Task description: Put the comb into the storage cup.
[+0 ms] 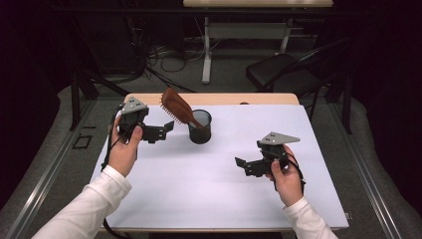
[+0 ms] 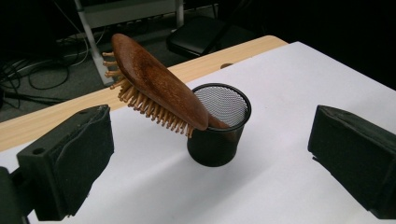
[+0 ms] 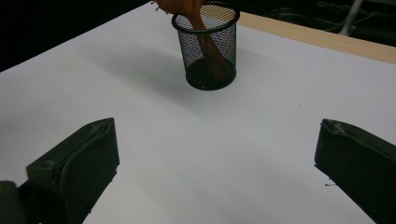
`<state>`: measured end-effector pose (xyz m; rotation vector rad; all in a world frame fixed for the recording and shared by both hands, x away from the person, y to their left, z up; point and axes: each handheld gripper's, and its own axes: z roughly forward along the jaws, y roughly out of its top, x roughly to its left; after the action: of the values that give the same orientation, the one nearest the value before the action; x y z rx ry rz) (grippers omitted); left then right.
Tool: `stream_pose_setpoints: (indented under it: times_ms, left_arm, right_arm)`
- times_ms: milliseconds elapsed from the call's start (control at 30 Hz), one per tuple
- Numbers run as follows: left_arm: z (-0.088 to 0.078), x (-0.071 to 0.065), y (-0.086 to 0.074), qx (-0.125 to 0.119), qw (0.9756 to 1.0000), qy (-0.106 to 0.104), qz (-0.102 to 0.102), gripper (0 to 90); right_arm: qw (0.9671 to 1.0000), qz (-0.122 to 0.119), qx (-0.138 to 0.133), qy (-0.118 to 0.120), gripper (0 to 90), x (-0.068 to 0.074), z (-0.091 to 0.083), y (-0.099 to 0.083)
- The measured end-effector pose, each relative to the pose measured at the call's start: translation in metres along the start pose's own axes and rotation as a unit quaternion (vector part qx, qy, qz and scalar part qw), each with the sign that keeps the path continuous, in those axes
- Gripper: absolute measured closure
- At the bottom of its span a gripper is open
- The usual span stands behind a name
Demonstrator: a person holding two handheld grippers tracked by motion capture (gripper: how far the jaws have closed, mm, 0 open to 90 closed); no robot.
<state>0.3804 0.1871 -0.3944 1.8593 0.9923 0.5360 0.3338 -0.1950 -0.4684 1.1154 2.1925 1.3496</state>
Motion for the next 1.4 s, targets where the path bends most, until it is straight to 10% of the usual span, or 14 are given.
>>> stream_pose_setpoints:
  times_ms: [1400]
  left_arm:
    - [-0.016,-0.021,-0.07,0.001,0.9989,-0.045,0.011,0.4]
  right_arm:
    - [0.9996,-0.004,0.001,-0.029,0.0,-0.011,-0.033,-0.022]
